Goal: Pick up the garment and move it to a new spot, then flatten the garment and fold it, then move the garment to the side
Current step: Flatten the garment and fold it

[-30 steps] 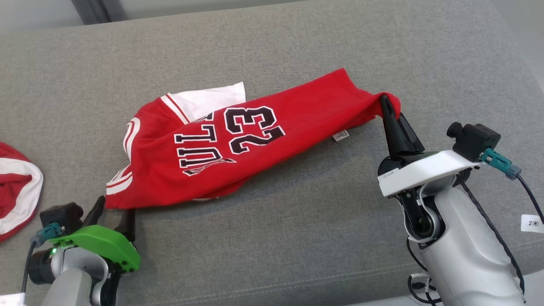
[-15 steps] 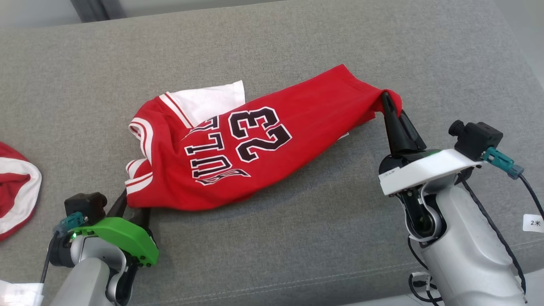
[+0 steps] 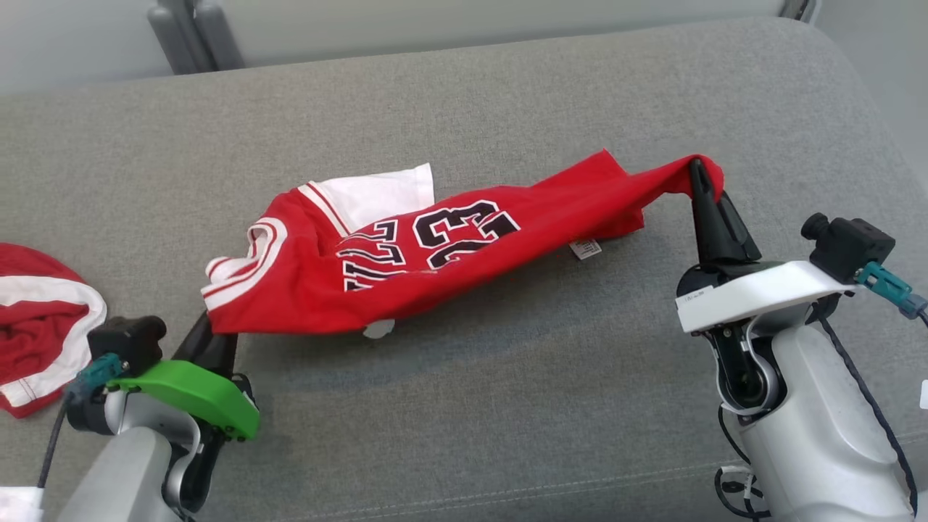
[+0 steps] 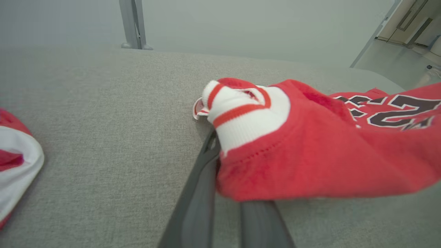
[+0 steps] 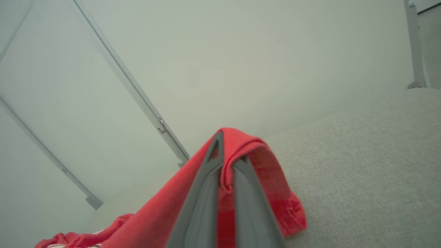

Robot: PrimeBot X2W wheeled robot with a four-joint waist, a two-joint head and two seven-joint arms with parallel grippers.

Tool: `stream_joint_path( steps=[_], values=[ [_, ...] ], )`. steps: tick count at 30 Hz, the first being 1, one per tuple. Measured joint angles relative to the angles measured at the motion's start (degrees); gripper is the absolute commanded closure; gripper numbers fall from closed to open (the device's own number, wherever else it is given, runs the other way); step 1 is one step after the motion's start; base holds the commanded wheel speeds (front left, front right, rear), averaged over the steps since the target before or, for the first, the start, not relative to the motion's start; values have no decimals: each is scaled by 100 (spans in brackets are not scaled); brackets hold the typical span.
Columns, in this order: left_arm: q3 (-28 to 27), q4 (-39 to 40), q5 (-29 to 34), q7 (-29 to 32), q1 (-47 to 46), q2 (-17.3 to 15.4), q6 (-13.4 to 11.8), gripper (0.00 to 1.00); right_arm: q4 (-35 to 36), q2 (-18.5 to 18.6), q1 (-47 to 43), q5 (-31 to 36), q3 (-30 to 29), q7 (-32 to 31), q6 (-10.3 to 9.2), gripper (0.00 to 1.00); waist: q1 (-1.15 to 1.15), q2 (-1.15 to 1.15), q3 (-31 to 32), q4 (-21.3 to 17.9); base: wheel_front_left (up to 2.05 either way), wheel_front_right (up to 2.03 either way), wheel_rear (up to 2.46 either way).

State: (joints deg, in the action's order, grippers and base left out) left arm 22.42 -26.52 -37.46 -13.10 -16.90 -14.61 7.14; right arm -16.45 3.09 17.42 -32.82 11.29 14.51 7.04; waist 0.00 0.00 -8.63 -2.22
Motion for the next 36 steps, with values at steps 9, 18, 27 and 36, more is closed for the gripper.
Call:
stream_joint_path(
  steps=[9, 18, 27, 36],
  values=[
    [-245, 956, -73, -82, -316, -365, 1, 100, 627, -7, 42, 209, -181, 1, 1, 100, 0, 0, 428, 97, 0, 0, 0],
    [-481, 1769, -160, -108, -345, -739, 25, 100, 1528, -4, 110, 111, -355, 8, 1, 100, 0, 0, 596, 75, 0, 0, 0],
    [-336, 1779, -805, 827, -386, -958, 25, 100, 1549, 192, 234, -299, 40, -235, 1, 100, 0, 0, 530, 15, 0, 0, 0],
    [75, 1202, -1070, 2029, -1163, -1310, 25, 100, 939, 247, 1123, -823, 424, -1029, 1, 100, 0, 0, 152, -48, 0, 0, 0]
  ],
)
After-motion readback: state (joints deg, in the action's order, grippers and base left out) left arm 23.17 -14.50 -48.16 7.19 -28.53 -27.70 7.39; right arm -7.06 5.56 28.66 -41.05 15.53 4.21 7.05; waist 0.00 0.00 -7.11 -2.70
